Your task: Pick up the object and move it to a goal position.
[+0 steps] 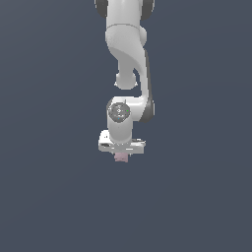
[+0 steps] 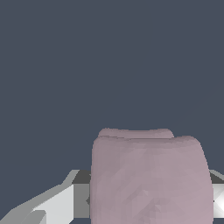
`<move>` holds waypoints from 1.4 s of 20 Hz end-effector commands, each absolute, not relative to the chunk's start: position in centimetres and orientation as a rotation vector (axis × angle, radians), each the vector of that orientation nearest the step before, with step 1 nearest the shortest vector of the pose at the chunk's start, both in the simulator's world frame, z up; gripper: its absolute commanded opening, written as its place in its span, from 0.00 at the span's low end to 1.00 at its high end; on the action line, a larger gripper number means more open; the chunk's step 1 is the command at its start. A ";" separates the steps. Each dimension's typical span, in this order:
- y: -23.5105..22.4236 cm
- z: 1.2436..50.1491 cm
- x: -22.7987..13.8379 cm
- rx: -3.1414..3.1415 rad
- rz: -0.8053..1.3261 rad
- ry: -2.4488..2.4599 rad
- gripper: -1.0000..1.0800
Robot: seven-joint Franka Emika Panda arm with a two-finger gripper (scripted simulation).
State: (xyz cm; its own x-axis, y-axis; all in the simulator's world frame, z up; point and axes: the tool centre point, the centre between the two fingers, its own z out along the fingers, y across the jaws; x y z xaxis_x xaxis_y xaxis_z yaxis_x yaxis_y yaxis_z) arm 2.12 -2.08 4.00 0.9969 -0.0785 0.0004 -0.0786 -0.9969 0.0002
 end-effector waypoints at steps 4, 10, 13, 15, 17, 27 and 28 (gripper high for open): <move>-2.1 3.9 2.1 3.139 -0.001 -0.123 0.00; -1.8 4.4 2.0 3.139 0.001 -0.123 0.00; -1.1 5.1 1.7 3.139 0.001 -0.123 0.00; -0.5 5.9 1.5 3.139 0.001 -0.123 0.00; 0.3 6.8 1.2 3.139 0.001 -0.123 0.00; 6.9 14.7 -1.4 3.138 0.001 -0.123 0.00; 7.7 15.7 -1.7 3.138 0.001 -0.123 0.00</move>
